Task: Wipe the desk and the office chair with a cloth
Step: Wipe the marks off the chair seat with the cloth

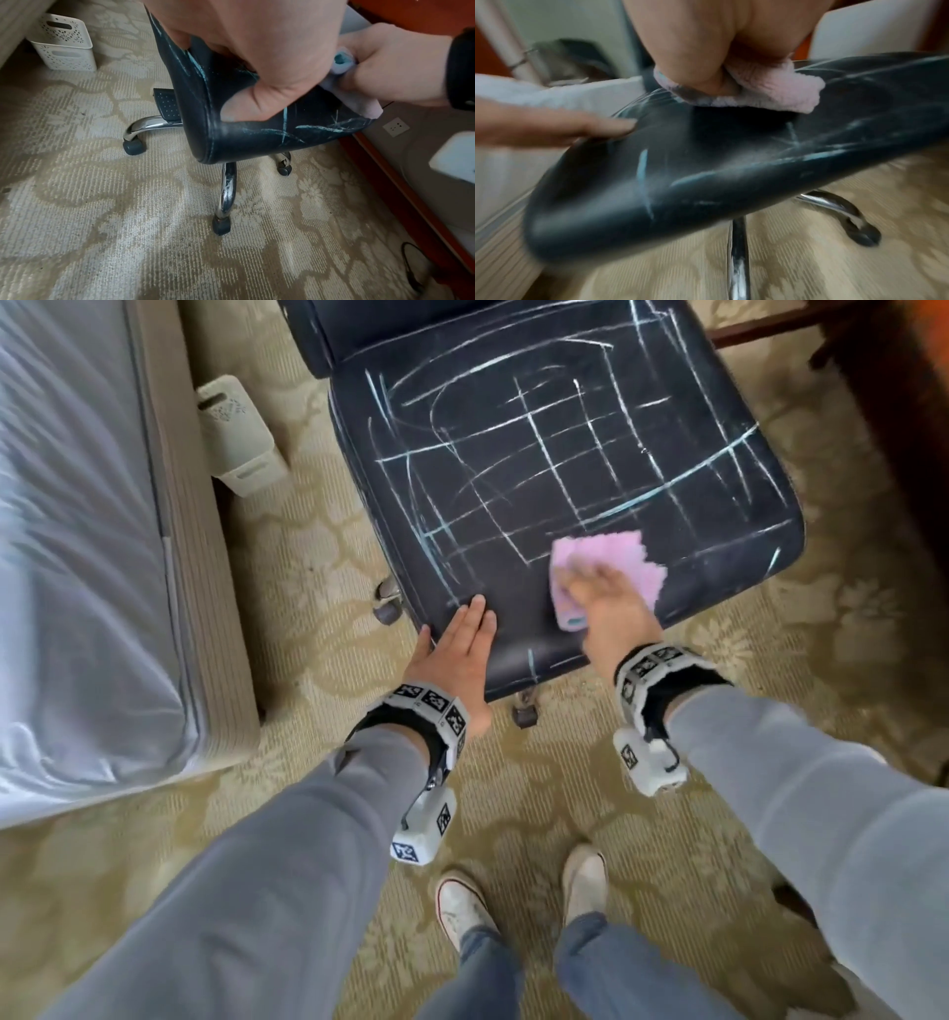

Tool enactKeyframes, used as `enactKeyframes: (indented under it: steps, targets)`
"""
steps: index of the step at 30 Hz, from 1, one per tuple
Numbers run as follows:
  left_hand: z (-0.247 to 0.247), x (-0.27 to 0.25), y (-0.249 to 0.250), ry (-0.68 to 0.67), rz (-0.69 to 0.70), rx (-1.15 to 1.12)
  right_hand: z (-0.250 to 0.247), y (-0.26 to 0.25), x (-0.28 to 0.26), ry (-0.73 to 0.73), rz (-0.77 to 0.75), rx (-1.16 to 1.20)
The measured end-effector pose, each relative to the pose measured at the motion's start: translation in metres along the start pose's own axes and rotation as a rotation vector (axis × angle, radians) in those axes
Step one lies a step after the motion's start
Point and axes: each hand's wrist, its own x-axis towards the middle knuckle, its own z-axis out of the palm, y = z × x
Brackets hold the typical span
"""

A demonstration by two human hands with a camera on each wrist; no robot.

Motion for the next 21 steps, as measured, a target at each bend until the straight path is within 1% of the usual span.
enactKeyframes:
  steps: [1, 2, 4, 5, 8, 10, 11, 12, 13, 15, 17, 19, 21]
  targets:
    - [0.001, 0.0, -0.001, 0.01, 0.002, 0.0, 0.002, 0.003, 0.003, 0.029, 0.055, 0.019]
    - [0.003, 0.001, -0.001, 0.019, 0.002, -0.001, 0.002, 0.002, 0.004, 0.032, 0.066, 0.046]
    - [0.007, 0.003, -0.002, 0.036, -0.001, -0.004, 0.016, -0.01, 0.002, 0.051, 0.036, 0.083]
    - [0.009, 0.004, -0.001, 0.051, -0.004, 0.0, 0.025, -0.018, 0.0, 0.052, -0.003, 0.056]
    - [0.017, 0.008, -0.002, 0.13, -0.025, -0.01, 0.049, -0.032, -0.011, 0.05, -0.159, -0.173]
    - [0.022, 0.01, -0.001, 0.209, -0.029, -0.04, 0.046, -0.026, -0.012, 0.072, -0.248, -0.223]
    - [0.024, 0.01, -0.001, 0.241, -0.023, -0.057, 0.043, -0.019, -0.01, 0.095, -0.288, -0.202]
    - [0.025, 0.01, -0.001, 0.266, -0.016, -0.072, 0.041, -0.01, -0.008, 0.111, -0.284, -0.144]
    - [0.025, 0.009, -0.002, 0.282, -0.011, -0.08, 0.041, 0.0, -0.005, 0.13, -0.248, -0.082]
    - [0.029, 0.008, -0.006, 0.305, -0.007, -0.059, 0.043, 0.013, -0.001, 0.175, -0.141, 0.016]
    - [0.039, 0.012, -0.006, 0.353, -0.017, -0.017, 0.053, 0.009, -0.001, 0.24, -0.076, 0.085]
    - [0.053, 0.019, -0.004, 0.451, -0.036, -0.011, 0.067, -0.007, -0.009, 0.315, -0.086, 0.093]
    - [0.065, 0.026, -0.003, 0.554, -0.049, -0.02, 0.087, -0.022, -0.018, 0.369, -0.152, 0.092]
